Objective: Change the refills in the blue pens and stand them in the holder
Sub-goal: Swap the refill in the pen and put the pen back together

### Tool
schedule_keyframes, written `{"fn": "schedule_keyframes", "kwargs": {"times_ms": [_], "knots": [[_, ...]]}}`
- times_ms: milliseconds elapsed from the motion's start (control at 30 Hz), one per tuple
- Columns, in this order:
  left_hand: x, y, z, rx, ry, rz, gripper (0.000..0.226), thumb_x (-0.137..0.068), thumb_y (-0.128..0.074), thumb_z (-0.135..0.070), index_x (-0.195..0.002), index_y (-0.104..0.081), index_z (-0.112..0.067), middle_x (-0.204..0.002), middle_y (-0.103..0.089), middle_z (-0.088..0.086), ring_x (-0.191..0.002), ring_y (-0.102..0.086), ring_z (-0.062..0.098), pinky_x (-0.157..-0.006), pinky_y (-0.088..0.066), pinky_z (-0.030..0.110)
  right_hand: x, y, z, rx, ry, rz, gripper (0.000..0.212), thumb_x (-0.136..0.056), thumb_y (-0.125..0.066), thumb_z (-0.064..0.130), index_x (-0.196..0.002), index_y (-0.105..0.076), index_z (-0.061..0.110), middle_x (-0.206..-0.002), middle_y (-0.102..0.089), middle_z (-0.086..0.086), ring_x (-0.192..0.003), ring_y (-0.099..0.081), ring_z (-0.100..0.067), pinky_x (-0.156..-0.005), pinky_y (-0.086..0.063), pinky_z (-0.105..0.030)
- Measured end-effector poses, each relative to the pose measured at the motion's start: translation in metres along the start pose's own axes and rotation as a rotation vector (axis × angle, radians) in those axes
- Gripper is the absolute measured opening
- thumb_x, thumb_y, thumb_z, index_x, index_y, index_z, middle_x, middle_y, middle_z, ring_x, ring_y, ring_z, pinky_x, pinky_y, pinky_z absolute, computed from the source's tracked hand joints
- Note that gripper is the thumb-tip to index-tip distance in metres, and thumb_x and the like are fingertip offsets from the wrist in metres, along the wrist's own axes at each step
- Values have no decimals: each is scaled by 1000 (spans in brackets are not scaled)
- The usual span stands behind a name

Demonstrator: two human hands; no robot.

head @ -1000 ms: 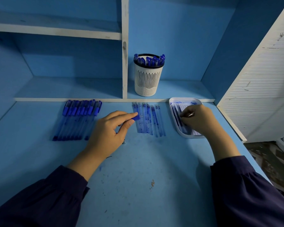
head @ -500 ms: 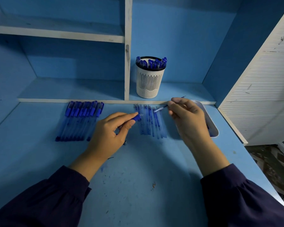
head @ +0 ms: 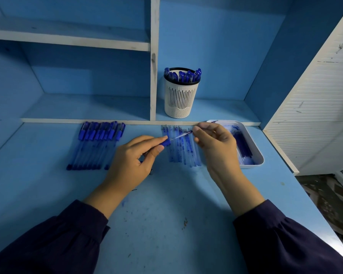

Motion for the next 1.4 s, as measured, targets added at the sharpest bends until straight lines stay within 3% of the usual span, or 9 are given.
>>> {"fn": "schedule_keyframes", "kwargs": {"times_ms": [200, 333, 433, 533, 700, 833, 1067, 1300, 1400], "knots": [[0, 1, 2, -4, 3, -19, 25, -96, -62, -17, -116, -70, -6, -95, -71, 2, -74, -65, 18, -63, -54, 32, 12, -8, 23, 169, 256, 64, 10, -81, -72, -3, -85, -68, 5, -75, -71, 1, -72, -65, -12, -71, -51, -20], [0, 1, -1, -11, -12, -16, 25, -92, -64, -7, -117, -70, -3, -97, -71, 4, -78, -67, 18, -64, -54, 35, 26, -27, 15, 311, 352, 213, 16, -92, -58, -3, -95, -68, 9, -86, -70, -6, -84, -67, -24, -80, -55, -35], [1, 3, -2, -23, -26, -18, 25, -92, -64, -7, -117, -69, -4, -96, -71, 4, -73, -66, 21, -61, -53, 37, 28, -28, 13, 323, 397, 150, 14, -91, -61, -2, -99, -65, 9, -88, -66, -2, -84, -64, -17, -78, -51, -29], [2, 4, 1, -12, -14, -13, 25, -94, -63, -10, -117, -69, -5, -96, -70, 4, -73, -66, 21, -59, -53, 38, 28, -24, 16, 285, 396, 101, 12, -86, -67, -2, -96, -65, 5, -88, -66, -7, -82, -64, -16, -79, -50, -25], [4, 8, -1, -13, -10, -15, 25, -95, -61, -13, -117, -69, -5, -96, -70, 4, -74, -66, 21, -61, -53, 38, 32, -31, 14, 303, 366, 184, 16, -93, -56, -3, -98, -65, 9, -87, -67, -6, -86, -65, -23, -81, -54, -29], [5, 12, -1, -15, 2, -9, 27, -97, -59, -19, -118, -69, -6, -96, -70, 3, -74, -66, 20, -60, -54, 38, 26, -22, 21, 350, 412, 106, 14, -83, -71, -1, -94, -67, 7, -89, -66, -12, -81, -63, -16, -77, -50, -22], [6, 18, -5, 21, 19, -14, 24, -94, -63, -15, -114, -71, -4, -94, -72, 0, -78, -66, 4, -67, -58, 25, 31, -35, 22, 493, 467, 328, 17, -90, -60, -2, -102, -65, 9, -88, -68, -1, -86, -67, -17, -83, -52, -25], [13, 25, -9, 12, 28, 16, 24, -89, -68, -5, -113, -72, -6, -93, -72, -1, -78, -66, 5, -71, -54, 15, 37, -46, 16, 635, 461, 443, 22, -86, -68, 2, -88, -67, 24, -87, -67, -6, -83, -64, -24, -81, -53, -38], [15, 28, -8, 17, 41, 23, 24, -90, -68, -4, -113, -72, -6, -94, -71, -2, -81, -66, 2, -73, -54, 14, 40, -50, 9, 616, 377, 473, 18, -86, -68, 3, -91, -69, 21, -85, -68, -4, -78, -63, -17, -74, -52, -29]]}}
Point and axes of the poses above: each hand's wrist, its own x-axis away from the middle knuckle, its own y-axis out of the back of the hand, z = x × y, the point moved 7 cm from there along -x, towards the middle knuckle
